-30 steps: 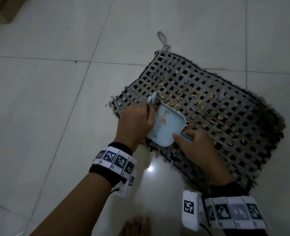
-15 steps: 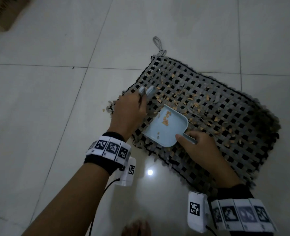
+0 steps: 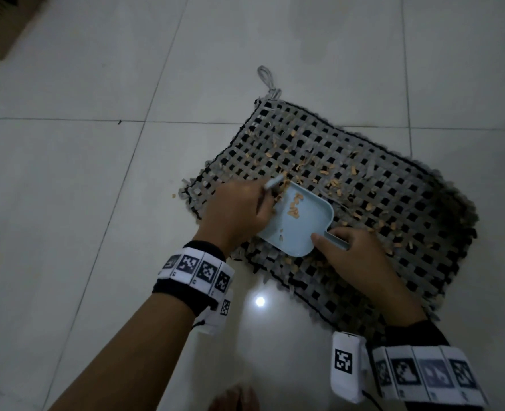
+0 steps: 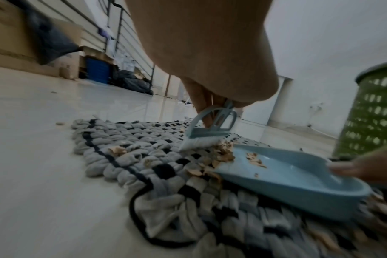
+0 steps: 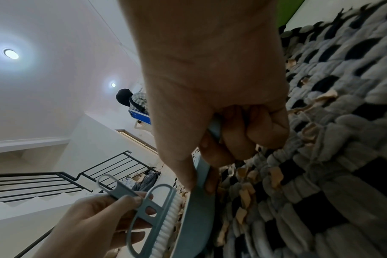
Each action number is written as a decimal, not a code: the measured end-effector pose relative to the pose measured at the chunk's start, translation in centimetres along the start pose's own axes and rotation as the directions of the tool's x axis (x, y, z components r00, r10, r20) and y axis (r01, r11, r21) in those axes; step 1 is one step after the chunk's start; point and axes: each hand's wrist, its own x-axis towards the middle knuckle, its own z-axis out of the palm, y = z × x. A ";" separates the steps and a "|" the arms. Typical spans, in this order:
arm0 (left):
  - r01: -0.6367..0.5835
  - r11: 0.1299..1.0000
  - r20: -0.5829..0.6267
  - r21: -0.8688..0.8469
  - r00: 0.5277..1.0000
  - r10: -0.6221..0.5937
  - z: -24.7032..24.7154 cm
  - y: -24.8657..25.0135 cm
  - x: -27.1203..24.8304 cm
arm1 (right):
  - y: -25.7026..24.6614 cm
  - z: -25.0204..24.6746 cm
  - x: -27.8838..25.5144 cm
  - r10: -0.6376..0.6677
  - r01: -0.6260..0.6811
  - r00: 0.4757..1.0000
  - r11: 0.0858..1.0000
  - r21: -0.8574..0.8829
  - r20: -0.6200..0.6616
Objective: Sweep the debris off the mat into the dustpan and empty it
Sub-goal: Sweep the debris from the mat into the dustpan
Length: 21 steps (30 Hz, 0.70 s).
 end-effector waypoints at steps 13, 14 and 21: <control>-0.032 0.999 -0.015 -0.040 0.999 0.031 0.4 1.2 -1.0 | 0.1 -1.1 -0.1 0.038 -0.036 0.998 0.999 -0.036 0.046; 0.002 0.999 -0.035 -0.041 0.999 -0.003 0.3 1.0 -0.9 | 0.2 -1.4 -0.1 0.050 -0.048 0.998 0.998 -0.038 0.039; -0.052 0.999 0.040 -0.011 0.998 0.052 1.0 1.7 -0.8 | 1.1 -2.0 0.4 0.076 -0.075 0.996 0.997 -0.028 0.041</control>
